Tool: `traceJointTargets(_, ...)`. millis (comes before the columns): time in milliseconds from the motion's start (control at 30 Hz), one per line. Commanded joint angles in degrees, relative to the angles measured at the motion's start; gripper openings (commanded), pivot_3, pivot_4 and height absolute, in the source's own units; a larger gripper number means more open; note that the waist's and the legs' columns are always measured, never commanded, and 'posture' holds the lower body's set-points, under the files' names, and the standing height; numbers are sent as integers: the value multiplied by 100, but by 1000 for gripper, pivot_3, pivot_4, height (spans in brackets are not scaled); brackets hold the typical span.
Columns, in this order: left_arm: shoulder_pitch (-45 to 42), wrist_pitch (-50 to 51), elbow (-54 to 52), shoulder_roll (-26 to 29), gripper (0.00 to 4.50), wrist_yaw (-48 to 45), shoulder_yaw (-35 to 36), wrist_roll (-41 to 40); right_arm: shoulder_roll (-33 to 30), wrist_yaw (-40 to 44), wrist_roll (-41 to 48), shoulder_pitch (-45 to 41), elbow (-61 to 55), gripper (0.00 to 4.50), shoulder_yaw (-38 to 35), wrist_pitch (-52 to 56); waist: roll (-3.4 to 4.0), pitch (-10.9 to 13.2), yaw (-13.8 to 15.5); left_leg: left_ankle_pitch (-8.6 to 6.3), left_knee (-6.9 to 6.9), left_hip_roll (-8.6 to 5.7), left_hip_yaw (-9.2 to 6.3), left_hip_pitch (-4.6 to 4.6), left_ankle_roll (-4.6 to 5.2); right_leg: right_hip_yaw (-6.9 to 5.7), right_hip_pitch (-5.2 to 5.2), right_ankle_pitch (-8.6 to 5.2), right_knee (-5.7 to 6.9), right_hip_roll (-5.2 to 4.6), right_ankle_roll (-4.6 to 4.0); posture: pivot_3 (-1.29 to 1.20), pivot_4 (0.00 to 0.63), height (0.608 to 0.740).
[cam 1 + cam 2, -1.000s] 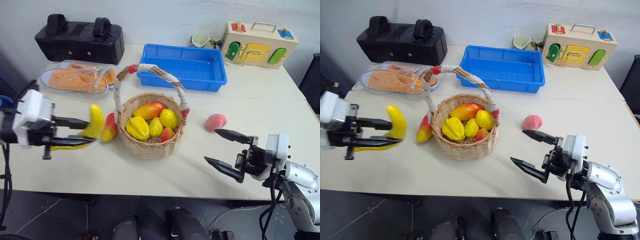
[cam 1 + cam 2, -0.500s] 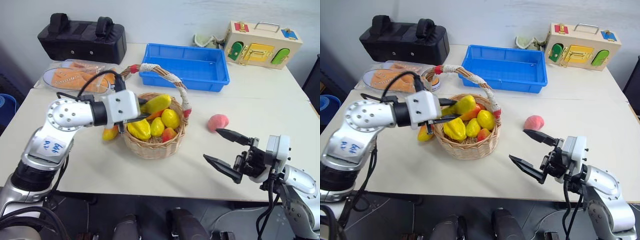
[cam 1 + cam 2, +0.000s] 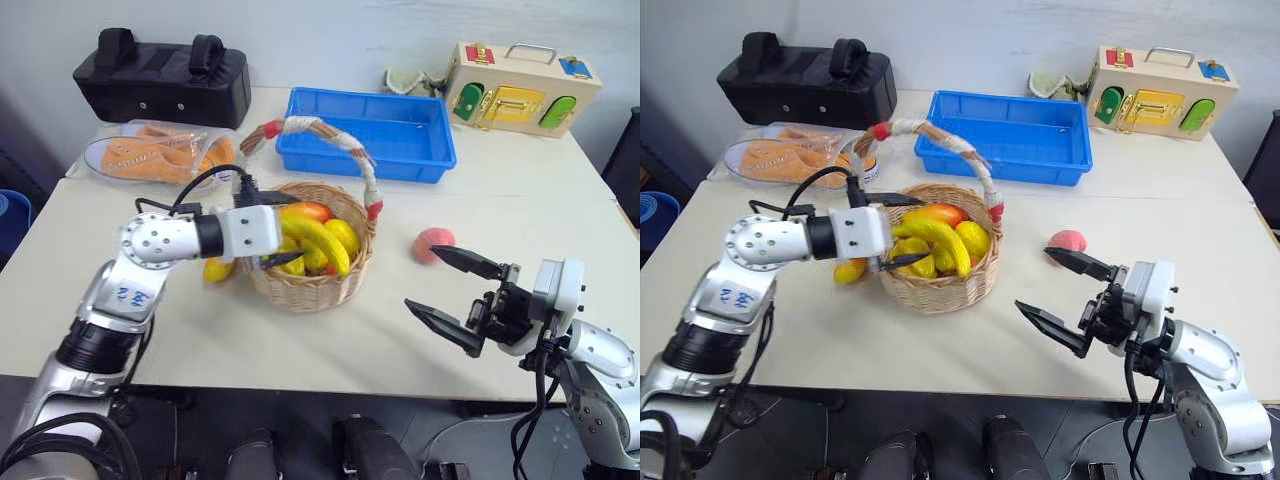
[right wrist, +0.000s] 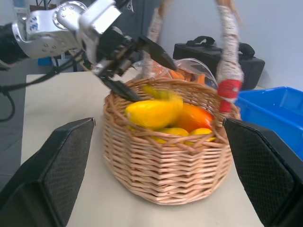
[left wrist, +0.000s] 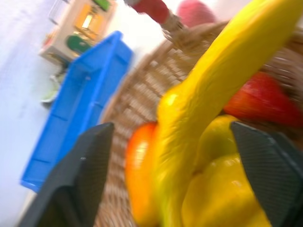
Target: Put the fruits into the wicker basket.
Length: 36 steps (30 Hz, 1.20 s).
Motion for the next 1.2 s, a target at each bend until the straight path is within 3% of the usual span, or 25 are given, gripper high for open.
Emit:
traceJointTargets(33,156,264,-333,418,4465,-574,752,-846,-100,215,39,-266,199,4500,21,42,0,0,-6,0,2,0,0,-2,2,0,1,0,-1,0,0,0,150,740)
traceJointTargets(200,407,504,-340,816,4465,-702,1277,-1072,-75,413,-15,-498,483,4500,131,51,1,1,4,-1,-2,-2,-2,-4,4,0,1,0,-8,-2,0,0,150,740)
traceJointTargets(333,1649,2226,-1269,1212,4465,-1287,2943,-3271,11,662,-53,-721,781,4500,278,-24,-3,2,-68,-6,-4,-1,1,-8,9,0,-1,0,-12,-4,0,0,150,740)
traceJointTargets(533,3664,2700,-71,972,4465,-965,5112,-3045,297,951,-364,-937,1058,4500,445,-612,8,9,-160,-3,-17,4,-15,3,-4,-15,-1,-13,-6,-3,-21,0,150,740)
traceJointTargets(733,4945,1653,2092,955,4465,-831,6010,-2114,421,967,-469,-878,1078,4500,450,-850,-4,3,-164,-11,-21,3,-15,-1,2,-18,-1,-19,-19,-7,-31,0,150,740)
traceJointTargets(833,5023,1476,2516,1106,4465,-718,6106,-1982,395,913,-570,-774,1037,4500,360,-980,-38,-11,-130,-17,-25,3,-15,-4,7,-23,0,-20,-26,-13,-34,0,150,740)
traceJointTargets(933,4878,1704,2228,1202,4465,-711,5875,-2077,353,767,-604,-618,880,4500,199,-1045,-67,-29,-44,-25,-29,1,-26,-5,12,-44,7,-20,-33,-28,-36,0,150,740)
traceJointTargets(1067,4343,2814,994,1410,4465,-610,4907,-2477,156,599,-636,-254,656,4500,-129,-994,-71,-32,41,-32,-36,1,-17,-8,33,-92,20,-25,-38,-74,-44,0,150,740)
traceJointTargets(1200,2659,4129,360,1418,4465,28,3283,-2575,34,571,-647,-126,641,4500,-216,-969,-65,-29,83,-20,-41,0,-14,-11,38,-131,31,-25,-43,-93,-44,0,150,740)
